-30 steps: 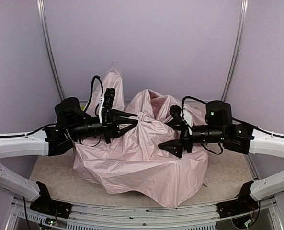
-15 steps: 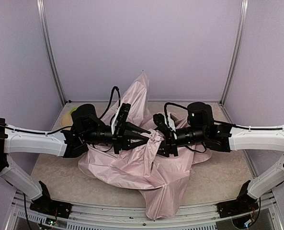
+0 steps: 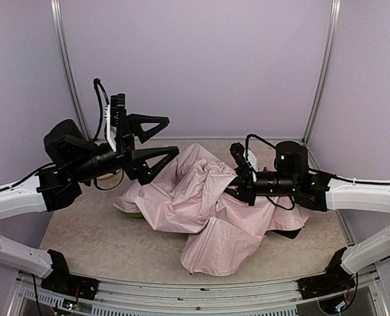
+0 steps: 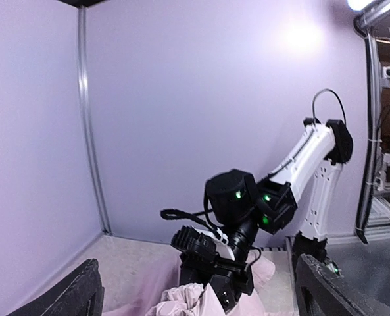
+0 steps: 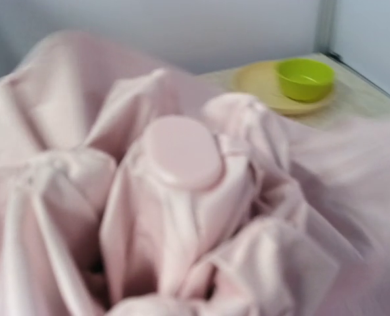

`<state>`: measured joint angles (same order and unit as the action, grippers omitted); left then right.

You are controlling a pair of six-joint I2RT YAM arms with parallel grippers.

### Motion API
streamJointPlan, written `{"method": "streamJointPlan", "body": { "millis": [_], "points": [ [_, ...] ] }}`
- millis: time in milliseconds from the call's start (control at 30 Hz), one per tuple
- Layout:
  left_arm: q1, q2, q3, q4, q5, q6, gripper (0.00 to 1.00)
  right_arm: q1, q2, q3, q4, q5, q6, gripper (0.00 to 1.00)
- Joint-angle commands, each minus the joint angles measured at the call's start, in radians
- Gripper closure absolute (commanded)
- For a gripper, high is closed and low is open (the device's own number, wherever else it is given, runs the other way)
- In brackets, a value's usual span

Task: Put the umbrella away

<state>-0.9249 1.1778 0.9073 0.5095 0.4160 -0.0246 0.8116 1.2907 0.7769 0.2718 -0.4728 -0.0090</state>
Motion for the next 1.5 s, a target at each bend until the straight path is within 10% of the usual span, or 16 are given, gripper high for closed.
{"method": "streamJointPlan", "body": {
  "millis": [0, 200, 400, 933, 1167, 1467],
  "points": [
    [-0.005, -0.172, -0.067, -0.168, -0.244, 0.031, 0.01, -0.048, -0.081, 0.012, -0.027, 0.044, 0.053, 0.76],
    [-0.004, -0.249, -0.251, -0.248, -0.342, -0.127, 0.01, -0.104, -0.194, -0.033, -0.037, 0.033, 0.017, 0.75],
    [-0.015, -0.259, -0.500, 0.102, -0.309, -0.144, 0.01, -0.114, -0.223, -0.066, -0.006, -0.008, 0.011, 0.75],
    [-0.072, 0.301, -0.117, 0.222, -0.006, 0.049, 0.01, 0.101, 0.040, 0.127, 0.056, -0.207, 0.005, 0.73],
    [-0.100, 0.338, -0.230, 0.388, 0.109, 0.009, 0.01, 0.117, 0.092, 0.111, 0.221, -0.202, 0.036, 0.72],
    [-0.106, 0.398, -0.296, 0.495, 0.098, 0.049, 0.46, 0.117, 0.124, 0.108, 0.199, -0.115, 0.083, 0.40]
  ]
}}
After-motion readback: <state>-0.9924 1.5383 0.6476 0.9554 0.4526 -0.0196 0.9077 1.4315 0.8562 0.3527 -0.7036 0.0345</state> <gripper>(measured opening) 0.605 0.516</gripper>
